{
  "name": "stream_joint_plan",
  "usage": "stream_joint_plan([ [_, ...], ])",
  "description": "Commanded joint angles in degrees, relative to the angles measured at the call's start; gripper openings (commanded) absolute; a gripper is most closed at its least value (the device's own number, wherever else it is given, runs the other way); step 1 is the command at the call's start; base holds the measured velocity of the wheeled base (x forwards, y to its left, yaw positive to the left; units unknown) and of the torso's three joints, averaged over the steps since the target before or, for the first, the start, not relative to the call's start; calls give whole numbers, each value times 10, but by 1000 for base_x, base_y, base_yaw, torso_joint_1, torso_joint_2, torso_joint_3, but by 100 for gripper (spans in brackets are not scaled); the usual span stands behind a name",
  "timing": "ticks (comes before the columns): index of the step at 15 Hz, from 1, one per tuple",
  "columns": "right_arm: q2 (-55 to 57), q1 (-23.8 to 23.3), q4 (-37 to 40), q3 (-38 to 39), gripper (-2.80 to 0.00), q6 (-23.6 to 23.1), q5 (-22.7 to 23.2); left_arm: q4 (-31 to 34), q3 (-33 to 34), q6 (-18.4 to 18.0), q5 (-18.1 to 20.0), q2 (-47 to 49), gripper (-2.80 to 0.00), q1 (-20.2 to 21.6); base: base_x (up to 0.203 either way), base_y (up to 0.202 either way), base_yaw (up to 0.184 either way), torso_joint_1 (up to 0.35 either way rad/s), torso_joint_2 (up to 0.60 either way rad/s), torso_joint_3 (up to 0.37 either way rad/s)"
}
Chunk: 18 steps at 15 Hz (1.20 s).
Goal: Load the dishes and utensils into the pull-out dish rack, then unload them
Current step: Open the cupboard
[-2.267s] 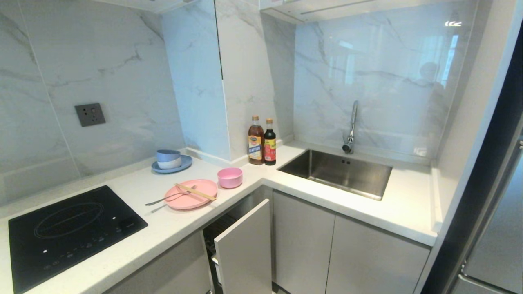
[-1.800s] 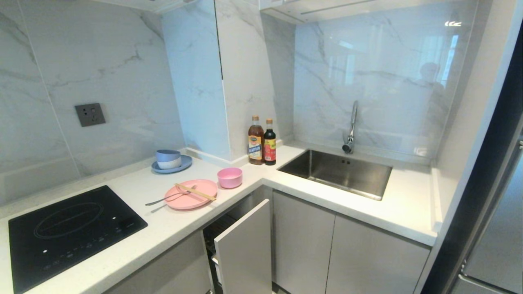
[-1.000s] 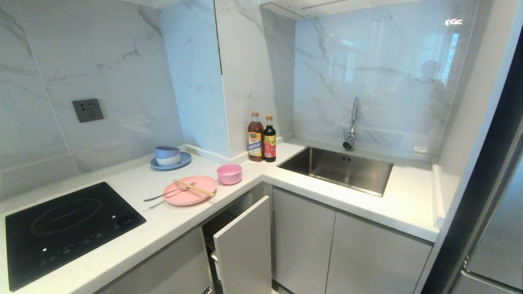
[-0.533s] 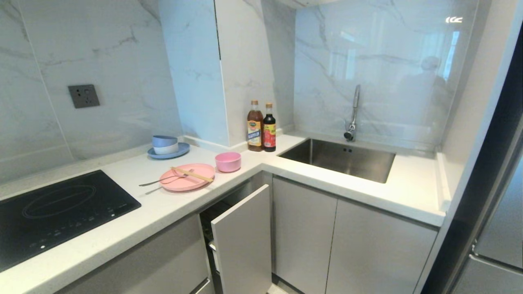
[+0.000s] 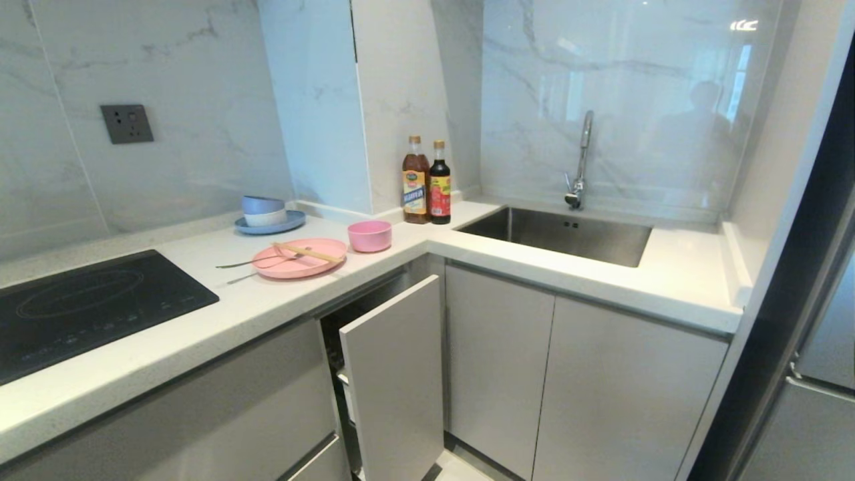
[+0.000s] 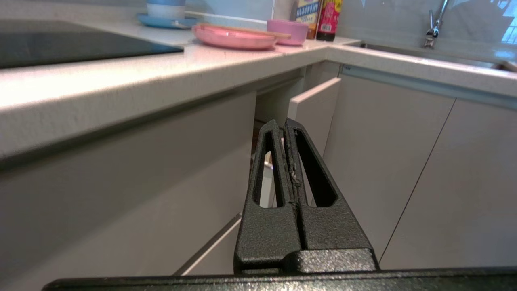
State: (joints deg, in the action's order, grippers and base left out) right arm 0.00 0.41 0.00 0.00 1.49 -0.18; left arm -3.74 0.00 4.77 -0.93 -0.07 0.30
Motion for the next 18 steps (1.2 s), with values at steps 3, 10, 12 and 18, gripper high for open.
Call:
stream_joint_plan([
  [3,1,0,0,0,-280,0,0,0,14,1,0,1,-280,0,0,0,0,-247,487,247],
  [10,0,-1,-1,1,-280,0,0,0,14,1,0,1,-280,0,0,0,0,-223,440,217],
  [12,0,0,-1,1,-280,0,0,0,14,1,0,1,-280,0,0,0,0,-52,108,41],
  [18,0,-1,-1,1,-280,0,0,0,14,1,0,1,-280,0,0,0,0,-5,14,8],
])
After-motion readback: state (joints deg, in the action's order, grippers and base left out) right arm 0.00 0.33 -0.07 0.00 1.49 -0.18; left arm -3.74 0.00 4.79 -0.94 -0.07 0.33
